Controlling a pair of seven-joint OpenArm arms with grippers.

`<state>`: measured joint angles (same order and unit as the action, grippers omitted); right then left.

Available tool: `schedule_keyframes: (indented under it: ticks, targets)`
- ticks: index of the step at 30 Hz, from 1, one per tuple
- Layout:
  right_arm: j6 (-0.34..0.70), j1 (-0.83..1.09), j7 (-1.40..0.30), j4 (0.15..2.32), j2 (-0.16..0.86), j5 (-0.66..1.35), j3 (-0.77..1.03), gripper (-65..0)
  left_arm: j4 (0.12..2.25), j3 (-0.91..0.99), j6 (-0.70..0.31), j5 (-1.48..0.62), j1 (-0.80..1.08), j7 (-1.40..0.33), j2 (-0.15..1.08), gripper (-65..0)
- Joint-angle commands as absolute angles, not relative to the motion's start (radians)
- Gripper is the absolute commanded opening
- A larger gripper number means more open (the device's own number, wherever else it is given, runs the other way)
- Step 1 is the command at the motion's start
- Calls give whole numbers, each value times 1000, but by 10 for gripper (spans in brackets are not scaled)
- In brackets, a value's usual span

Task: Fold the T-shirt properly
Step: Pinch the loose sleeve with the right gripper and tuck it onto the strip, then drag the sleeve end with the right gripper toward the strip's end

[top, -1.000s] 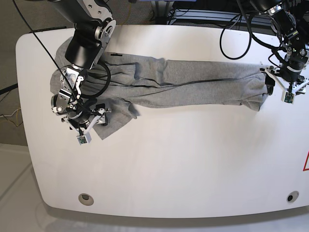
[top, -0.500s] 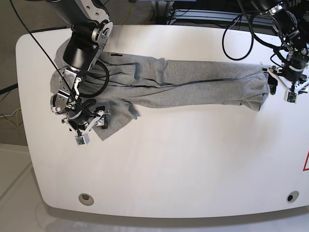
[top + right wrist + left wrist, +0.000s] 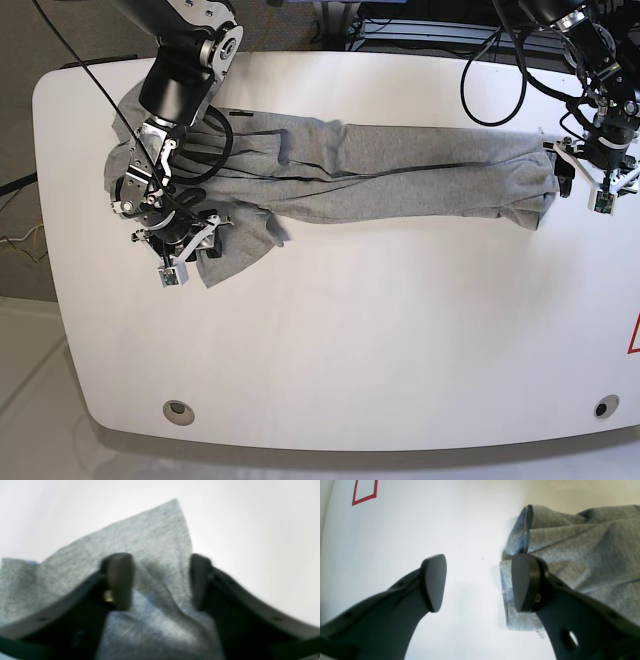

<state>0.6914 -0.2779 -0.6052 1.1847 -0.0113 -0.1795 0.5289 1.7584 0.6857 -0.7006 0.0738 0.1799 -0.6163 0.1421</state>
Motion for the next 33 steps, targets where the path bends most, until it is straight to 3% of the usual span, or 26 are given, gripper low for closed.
schedule_keyframes:
  ticks: [1, 5, 18, 33]
  targets:
    - [698, -283, -651, 1188, -18, -197, 527, -510, 1776, 688, -698, 62, 170, -599, 156, -259]
    - [698, -283, -651, 1185, -21, -197, 529, -650, 1776, 688, -698, 62, 170, -599, 154, -259]
    - [698, -271, -661, 1228, -45, -199, 526, -650, 1774, 688, -698, 62, 174, -599, 153, -259]
    - [698, -177, -898, 1639, -53, -197, 524, -650, 1774, 688, -698, 62, 171, -599, 151, -259]
